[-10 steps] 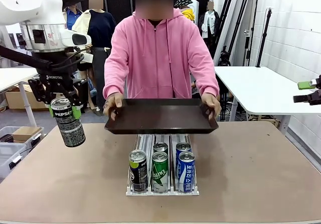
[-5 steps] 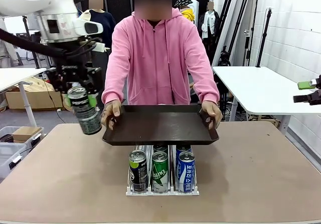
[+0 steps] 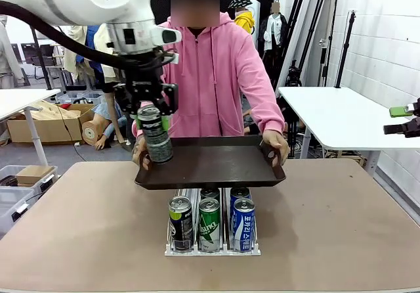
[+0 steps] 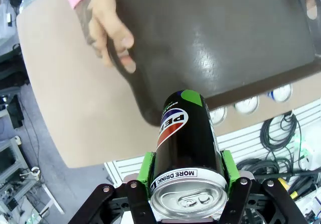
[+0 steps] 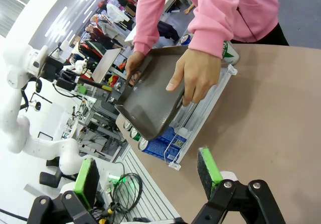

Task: Retrieve and hand over the desired beverage to the person.
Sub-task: Place the picked can on the Handle tray extended by the person.

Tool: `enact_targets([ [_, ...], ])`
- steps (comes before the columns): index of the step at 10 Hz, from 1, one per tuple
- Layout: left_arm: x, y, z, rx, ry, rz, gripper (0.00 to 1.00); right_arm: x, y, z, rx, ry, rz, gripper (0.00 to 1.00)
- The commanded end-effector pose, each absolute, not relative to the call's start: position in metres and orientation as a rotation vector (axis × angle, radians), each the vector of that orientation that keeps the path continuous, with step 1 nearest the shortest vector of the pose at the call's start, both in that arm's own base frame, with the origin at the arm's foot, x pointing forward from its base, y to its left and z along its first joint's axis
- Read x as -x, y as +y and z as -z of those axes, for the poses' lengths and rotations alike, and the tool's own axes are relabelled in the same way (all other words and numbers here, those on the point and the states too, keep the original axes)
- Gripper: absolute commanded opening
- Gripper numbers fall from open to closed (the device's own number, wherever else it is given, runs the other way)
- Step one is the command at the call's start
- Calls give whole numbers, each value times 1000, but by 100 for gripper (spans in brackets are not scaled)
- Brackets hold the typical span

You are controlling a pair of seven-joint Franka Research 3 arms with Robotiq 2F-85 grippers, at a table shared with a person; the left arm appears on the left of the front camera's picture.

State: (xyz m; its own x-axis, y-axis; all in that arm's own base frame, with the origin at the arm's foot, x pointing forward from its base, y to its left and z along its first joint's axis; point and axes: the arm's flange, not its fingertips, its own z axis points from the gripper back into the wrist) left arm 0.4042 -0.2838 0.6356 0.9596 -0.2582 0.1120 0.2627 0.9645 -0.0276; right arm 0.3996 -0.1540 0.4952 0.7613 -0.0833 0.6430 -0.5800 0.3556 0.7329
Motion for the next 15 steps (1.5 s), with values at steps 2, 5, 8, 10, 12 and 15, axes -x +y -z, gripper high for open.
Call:
enact_targets([
  [2, -437, -309, -624, -7, -167, 228, 0, -399, -154, -495, -1191, -667, -357, 100],
  [5, -470, -322, -599, 0, -146, 225, 0, -399, -154, -495, -1191, -667, -357, 100],
  [8, -495, -331, -586, -4, -99, 219, 0, -399, -154, -495, -1191, -667, -357, 100],
  [10, -511, -335, -584, -21, -55, 209, 0, -399, -154, -495, -1191, -667, -357, 100],
  [12, -522, -338, -581, -33, -12, 214, 0, -399, -154, -495, -1191, -667, -357, 100],
  [15, -527, -338, -579, -26, 4, 211, 0, -399, -154, -495, -1191, -667, -357, 100],
])
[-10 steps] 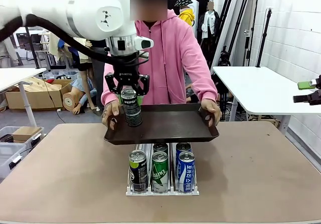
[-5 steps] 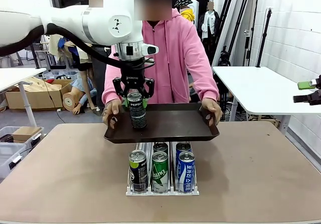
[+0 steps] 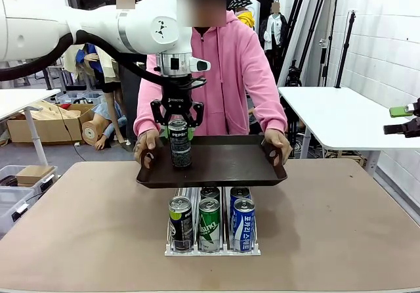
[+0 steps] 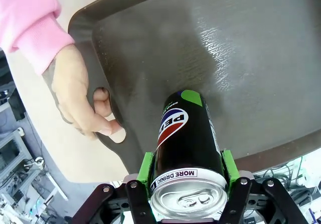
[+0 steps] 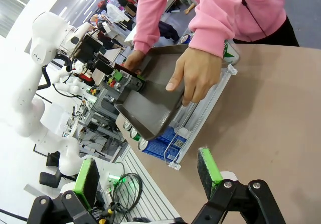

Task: Retrieve and hand over the desired beverage to the person.
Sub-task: Place the picked can on the Handle tray extended by the person.

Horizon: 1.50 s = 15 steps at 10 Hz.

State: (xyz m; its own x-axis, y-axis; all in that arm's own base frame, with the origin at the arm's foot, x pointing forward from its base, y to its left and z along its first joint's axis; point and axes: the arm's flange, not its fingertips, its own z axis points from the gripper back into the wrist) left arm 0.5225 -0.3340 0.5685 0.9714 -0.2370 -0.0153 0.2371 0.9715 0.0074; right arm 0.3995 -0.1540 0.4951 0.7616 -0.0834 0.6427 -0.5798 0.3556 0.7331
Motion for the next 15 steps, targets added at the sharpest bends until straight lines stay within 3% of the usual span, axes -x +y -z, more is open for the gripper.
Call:
enact_targets([
  [1, -528, -338, -580, -21, 6, 213, 11, -399, -154, -495, -1191, -667, -357, 100],
  [5, -526, -334, -585, -16, 3, 220, 90, -399, -154, -495, -1191, -667, -357, 100],
  [6, -526, -333, -585, -16, 9, 222, 100, -399, -154, -495, -1191, -667, -357, 100],
  [13, -480, -315, -634, -18, -50, 175, 100, -399, -154, -495, -1191, -667, -357, 100],
  [15, -489, -317, -640, -13, -52, 201, 100, -399, -154, -495, -1191, -667, -357, 100],
])
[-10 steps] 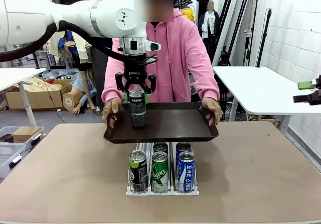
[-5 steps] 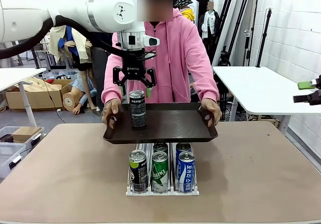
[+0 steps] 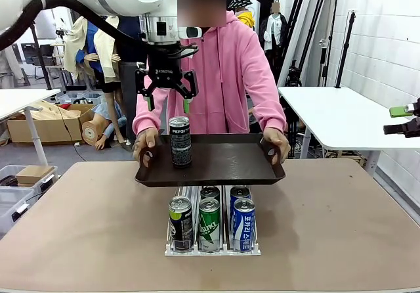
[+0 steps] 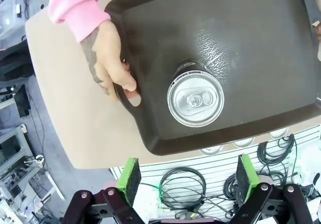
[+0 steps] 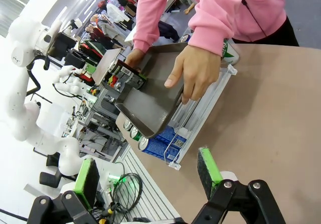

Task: Retrieve and hand over the desired beverage to the person.
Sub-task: Place the picked can on the Handle tray extended by the person, then pick up another can of the same type that the person held from the Automatic Can Dispenser.

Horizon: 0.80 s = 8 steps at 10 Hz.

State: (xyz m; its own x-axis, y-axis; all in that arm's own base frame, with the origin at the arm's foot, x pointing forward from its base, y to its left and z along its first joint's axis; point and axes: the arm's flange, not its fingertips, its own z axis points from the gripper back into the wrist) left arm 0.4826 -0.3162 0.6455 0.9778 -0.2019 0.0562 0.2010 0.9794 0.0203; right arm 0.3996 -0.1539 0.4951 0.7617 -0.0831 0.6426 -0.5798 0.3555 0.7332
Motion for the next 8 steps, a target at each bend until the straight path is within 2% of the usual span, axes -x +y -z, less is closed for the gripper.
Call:
enact_targets([
  [1, -489, -317, -640, -13, -52, 201, 100, -399, -154, -495, -1191, -667, -357, 100],
  [8, -489, -317, -640, -13, -52, 201, 100, -399, -154, -495, -1191, -667, -357, 100],
])
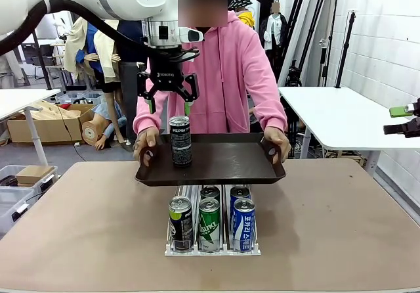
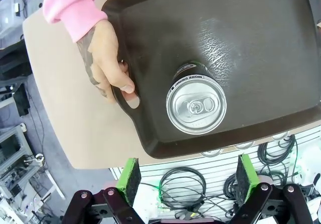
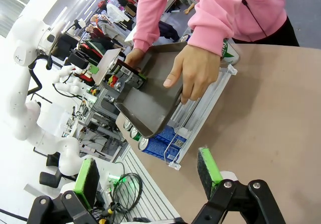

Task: Retrieve and hand over the desired beverage to the person.
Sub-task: Pick up another can of the same type that the person held from the Automatic Can Dispenser.

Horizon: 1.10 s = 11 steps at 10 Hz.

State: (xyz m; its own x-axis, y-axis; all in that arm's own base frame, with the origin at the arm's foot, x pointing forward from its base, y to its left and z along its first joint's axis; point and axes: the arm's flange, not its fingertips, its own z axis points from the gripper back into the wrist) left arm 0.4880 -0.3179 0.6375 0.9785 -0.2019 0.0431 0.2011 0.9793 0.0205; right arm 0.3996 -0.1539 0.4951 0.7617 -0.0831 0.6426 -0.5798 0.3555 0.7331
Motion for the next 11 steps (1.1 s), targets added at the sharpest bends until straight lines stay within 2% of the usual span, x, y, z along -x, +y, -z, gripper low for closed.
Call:
enact_targets([
  [1, -489, -317, -640, -13, -52, 201, 100, -399, -154, -495, -1191, -667, -357, 100],
  [8, -488, -318, -638, -15, -47, 203, 100, -399, -154, -495, -1191, -667, -357, 100],
  [11, -482, -260, -656, 104, -13, 124, 100, -399, -154, -495, -1191, -667, -357, 100],
])
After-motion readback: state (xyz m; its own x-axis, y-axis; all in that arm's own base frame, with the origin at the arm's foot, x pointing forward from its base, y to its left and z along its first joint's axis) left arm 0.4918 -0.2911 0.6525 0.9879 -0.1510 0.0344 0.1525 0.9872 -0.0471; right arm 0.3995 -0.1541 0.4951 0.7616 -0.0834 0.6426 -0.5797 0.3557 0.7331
